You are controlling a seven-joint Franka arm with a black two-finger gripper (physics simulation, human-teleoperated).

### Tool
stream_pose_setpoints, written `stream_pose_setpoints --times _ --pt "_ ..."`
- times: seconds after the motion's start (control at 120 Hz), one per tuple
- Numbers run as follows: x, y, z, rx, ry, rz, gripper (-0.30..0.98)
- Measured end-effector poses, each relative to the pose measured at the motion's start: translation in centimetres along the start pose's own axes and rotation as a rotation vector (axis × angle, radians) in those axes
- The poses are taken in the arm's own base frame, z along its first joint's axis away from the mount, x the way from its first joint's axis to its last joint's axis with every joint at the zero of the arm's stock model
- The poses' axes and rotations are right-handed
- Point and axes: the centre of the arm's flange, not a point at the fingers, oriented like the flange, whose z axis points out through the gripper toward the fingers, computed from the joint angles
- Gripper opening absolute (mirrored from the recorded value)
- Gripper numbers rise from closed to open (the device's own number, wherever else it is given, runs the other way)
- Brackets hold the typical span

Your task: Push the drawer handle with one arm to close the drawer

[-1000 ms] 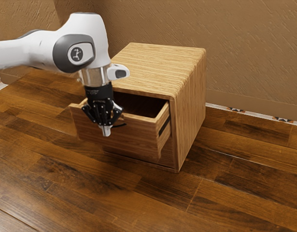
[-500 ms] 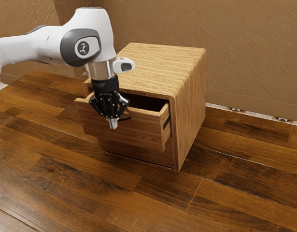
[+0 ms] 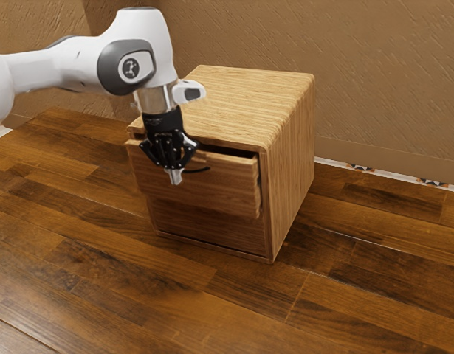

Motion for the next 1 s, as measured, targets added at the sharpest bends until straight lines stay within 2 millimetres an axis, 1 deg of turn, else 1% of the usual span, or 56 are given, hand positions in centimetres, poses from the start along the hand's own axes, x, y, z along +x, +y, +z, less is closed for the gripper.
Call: stream_pose_setpoints --times 0.133,0.275,0.433,0.492,0.567,0.608,0.633,0.683,0.733,0.775,0.8,0.817,0.85,0.883,0.917,1.0 --pt "0.8 0.3 -0.3 -0.010 0.014 0.016 -0.10" --pt "1.8 0.6 0.6 -0.020 0.018 0.035 -0.10" --pt "2.8 0.9 0.7 -0.027 0.044 0.052 -0.10" --pt "2.8 1.6 0.6 -0.017 0.056 0.071 -0.09" --pt "2.7 2.6 0.7 -0.011 0.067 0.094 -0.05" --pt "2.6 2.8 0.5 -0.011 0.074 0.100 -0.01" --pt "2.3 2.5 0.1 -0.008 0.082 0.096 -0.01" --pt "1.3 1.1 -0.9 0.006 0.099 0.075 -0.07" --pt "-1.0 0.3 -2.6 0.027 0.122 0.060 -0.09" --pt "-3.4 -0.2 -5.2 0.047 0.153 0.048 -0.09" --pt "-4.8 -0.2 -6.6 0.057 0.167 0.046 -0.10" --pt "-5.9 0.2 -7.6 0.063 0.175 0.051 -0.07" --pt "-8.4 1.6 -9.5 0.076 0.180 0.074 0.01" --pt "-10.2 2.5 -10.9 0.086 0.173 0.092 0.08" --pt "-11.1 2.4 -11.6 0.092 0.152 0.090 0.16" --pt "-12.4 1.4 -12.7 0.099 0.096 0.078 0.33"
